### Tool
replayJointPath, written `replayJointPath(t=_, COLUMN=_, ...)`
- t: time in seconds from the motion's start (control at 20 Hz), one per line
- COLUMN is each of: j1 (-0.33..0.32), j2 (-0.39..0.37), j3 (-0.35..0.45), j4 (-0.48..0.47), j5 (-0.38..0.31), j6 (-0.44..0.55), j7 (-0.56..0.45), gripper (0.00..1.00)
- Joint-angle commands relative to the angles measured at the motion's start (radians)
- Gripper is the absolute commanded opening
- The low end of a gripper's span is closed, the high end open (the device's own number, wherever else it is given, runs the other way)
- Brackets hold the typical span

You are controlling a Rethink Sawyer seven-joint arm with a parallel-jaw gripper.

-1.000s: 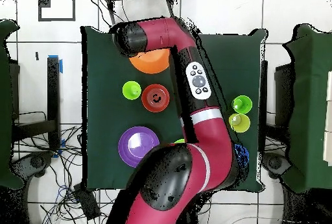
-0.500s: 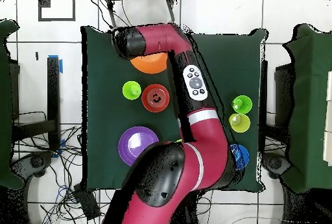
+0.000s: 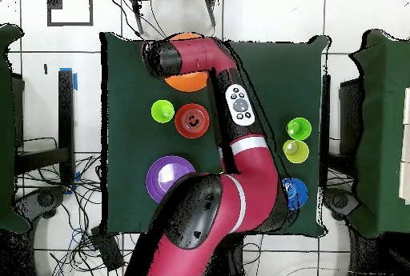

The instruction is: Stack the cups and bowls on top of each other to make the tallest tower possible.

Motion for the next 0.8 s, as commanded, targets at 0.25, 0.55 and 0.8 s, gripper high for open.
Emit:
replayJointPath(t=0.25, j1=0.041, j2=0.027, j3=-0.106, j4=-0.004, j5=0.008, j6=-0.01, j7=0.103, gripper=0.0)
replayJointPath(t=0.55, j1=0.039, j2=0.024, j3=-0.112, j4=-0.019, j5=0.017, j6=0.003, j7=0.077, gripper=0.0)
replayJointPath(t=0.8, j1=0.035, j2=0.028, j3=-0.111, j4=-0.035, j5=0.032, j6=0.009, j7=0.042, gripper=0.0)
